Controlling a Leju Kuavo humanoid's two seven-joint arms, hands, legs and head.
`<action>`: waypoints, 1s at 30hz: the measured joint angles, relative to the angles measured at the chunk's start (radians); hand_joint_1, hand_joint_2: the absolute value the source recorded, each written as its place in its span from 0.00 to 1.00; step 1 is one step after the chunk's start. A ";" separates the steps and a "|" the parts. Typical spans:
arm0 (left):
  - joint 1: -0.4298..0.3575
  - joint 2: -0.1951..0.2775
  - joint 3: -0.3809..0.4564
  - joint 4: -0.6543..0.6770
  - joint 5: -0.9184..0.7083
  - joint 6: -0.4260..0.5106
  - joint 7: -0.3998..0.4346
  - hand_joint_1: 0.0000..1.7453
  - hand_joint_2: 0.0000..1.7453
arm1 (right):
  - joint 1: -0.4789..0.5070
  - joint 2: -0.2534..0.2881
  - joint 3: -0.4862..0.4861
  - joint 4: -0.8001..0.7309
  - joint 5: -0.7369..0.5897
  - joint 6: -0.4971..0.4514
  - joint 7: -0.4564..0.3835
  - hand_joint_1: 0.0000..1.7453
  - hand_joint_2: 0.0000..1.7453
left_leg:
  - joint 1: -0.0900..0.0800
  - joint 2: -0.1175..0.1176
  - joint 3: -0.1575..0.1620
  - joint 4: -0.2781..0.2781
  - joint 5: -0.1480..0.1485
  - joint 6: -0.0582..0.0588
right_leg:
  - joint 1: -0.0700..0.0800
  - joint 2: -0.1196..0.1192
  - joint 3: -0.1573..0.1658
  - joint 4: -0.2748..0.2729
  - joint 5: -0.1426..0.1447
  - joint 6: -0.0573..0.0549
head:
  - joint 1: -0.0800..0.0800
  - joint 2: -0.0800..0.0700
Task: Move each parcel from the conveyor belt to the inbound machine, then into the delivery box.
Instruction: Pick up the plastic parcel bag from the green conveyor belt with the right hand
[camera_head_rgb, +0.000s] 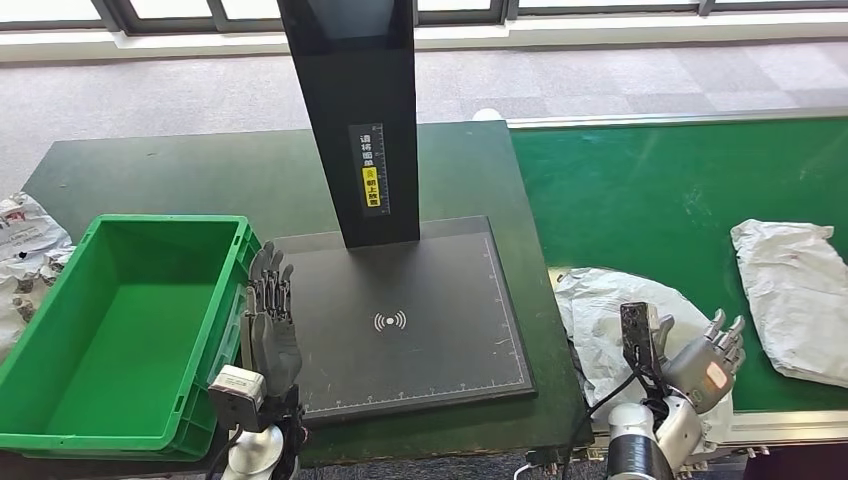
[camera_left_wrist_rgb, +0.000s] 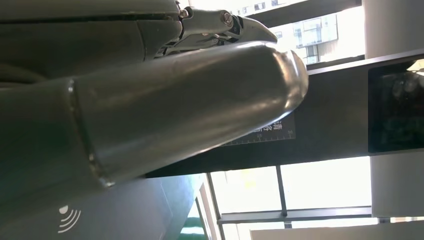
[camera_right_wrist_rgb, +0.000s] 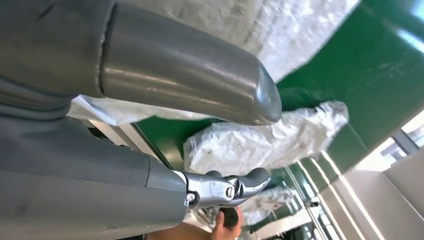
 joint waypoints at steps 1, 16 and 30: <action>0.000 0.000 0.000 0.000 -0.003 -0.004 0.000 0.00 0.00 | -0.002 -0.006 0.008 0.018 0.016 0.012 0.034 0.00 0.00 | 0.000 0.000 0.000 0.000 0.000 0.000 | 0.000 0.000 0.000 0.000 0.000 0.000 | 0.000 0.000; 0.001 -0.002 0.010 0.002 -0.021 -0.035 0.000 0.00 0.00 | -0.033 -0.116 0.141 0.311 0.107 0.213 0.304 0.19 0.00 | 0.000 0.000 0.000 0.000 0.000 0.000 | 0.000 0.000 0.000 0.000 0.000 0.000 | 0.000 0.000; 0.001 -0.003 0.013 0.005 -0.034 -0.034 0.000 0.00 0.00 | -0.067 -0.155 0.183 0.369 0.128 0.261 0.342 1.00 0.00 | 0.000 0.002 0.007 0.000 -0.001 0.000 | 0.000 0.002 0.006 -0.001 0.000 0.001 | 0.000 0.000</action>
